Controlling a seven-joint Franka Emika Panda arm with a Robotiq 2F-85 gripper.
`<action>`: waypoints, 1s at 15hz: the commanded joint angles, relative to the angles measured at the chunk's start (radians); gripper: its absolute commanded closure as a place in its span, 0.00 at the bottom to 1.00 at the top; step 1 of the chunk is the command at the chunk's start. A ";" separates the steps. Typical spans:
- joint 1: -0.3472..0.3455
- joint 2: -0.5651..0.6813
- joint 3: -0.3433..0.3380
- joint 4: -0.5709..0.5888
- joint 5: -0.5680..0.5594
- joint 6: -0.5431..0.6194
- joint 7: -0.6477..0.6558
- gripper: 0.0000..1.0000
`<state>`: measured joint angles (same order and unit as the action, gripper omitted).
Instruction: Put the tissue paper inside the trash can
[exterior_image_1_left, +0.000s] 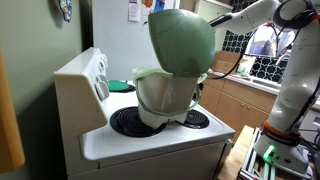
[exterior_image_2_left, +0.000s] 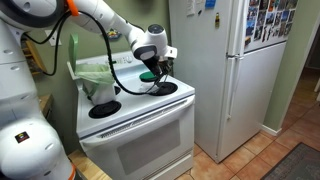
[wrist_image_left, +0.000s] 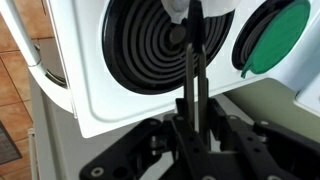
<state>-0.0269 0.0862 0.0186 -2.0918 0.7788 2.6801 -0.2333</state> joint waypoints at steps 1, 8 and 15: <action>-0.009 0.037 0.002 0.018 0.121 0.047 0.016 0.94; -0.015 0.115 0.002 0.082 0.214 0.027 0.008 0.87; -0.015 0.164 -0.001 0.113 0.197 -0.001 0.028 0.78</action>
<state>-0.0345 0.2301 0.0186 -2.0032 0.9668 2.7102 -0.2209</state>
